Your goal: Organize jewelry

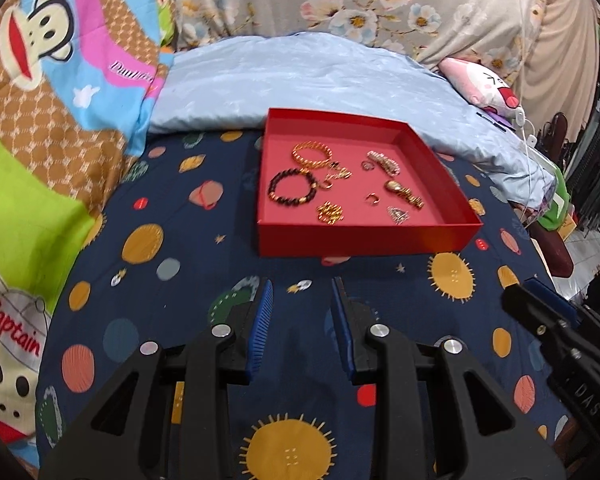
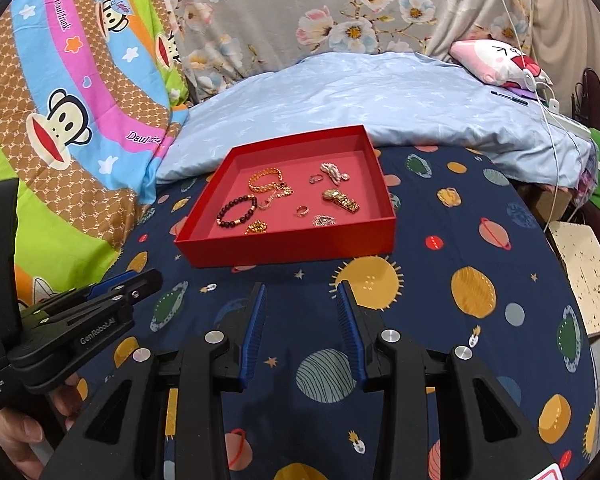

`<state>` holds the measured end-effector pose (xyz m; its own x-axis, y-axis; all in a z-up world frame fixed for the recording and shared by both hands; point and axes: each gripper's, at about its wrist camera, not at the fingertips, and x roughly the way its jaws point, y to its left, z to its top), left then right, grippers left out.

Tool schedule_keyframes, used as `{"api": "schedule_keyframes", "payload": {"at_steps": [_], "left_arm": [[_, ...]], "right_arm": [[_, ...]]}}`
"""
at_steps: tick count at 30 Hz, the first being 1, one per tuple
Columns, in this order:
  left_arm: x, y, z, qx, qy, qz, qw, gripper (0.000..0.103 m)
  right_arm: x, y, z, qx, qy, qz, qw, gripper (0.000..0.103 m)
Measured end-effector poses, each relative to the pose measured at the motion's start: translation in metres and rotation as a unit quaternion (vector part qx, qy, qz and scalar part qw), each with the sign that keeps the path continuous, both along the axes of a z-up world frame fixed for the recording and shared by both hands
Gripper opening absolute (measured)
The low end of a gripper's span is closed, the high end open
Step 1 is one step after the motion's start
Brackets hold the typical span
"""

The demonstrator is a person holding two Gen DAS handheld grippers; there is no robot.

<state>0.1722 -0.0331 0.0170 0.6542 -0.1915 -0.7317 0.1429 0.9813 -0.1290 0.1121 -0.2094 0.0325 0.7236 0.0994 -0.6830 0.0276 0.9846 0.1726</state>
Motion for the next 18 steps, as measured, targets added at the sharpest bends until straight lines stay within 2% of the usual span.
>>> {"api": "schedule_keyframes", "payload": {"at_steps": [1,2,4,7,10,14,18], "left_arm": [[-0.001,0.001,-0.001,-0.001,0.001,0.002,1.0,0.028],[-0.002,0.003,-0.001,-0.001,0.0,0.006,1.0,0.028],[-0.004,0.004,0.001,0.003,-0.006,0.014,0.9999,0.029],[-0.007,0.003,0.007,0.02,-0.025,0.028,0.9991,0.038],[-0.005,-0.002,0.011,0.023,-0.032,0.026,0.9989,0.044],[0.001,-0.01,0.015,0.032,-0.042,0.026,0.9983,0.059],[0.009,-0.016,0.017,0.042,-0.051,0.03,0.9974,0.069]], "right_arm": [[-0.001,0.0,0.0,-0.004,-0.002,-0.003,1.0,0.039],[-0.002,0.001,0.001,-0.009,-0.004,-0.006,1.0,0.045],[-0.003,0.004,0.003,-0.021,-0.012,-0.013,1.0,0.05],[-0.001,0.008,0.006,-0.029,-0.018,-0.015,0.999,0.052],[0.005,0.013,0.008,-0.038,-0.025,-0.017,0.999,0.056],[0.016,0.017,0.009,-0.042,-0.031,-0.016,0.998,0.061],[0.025,0.018,0.008,-0.063,-0.035,-0.023,0.997,0.065]]}}
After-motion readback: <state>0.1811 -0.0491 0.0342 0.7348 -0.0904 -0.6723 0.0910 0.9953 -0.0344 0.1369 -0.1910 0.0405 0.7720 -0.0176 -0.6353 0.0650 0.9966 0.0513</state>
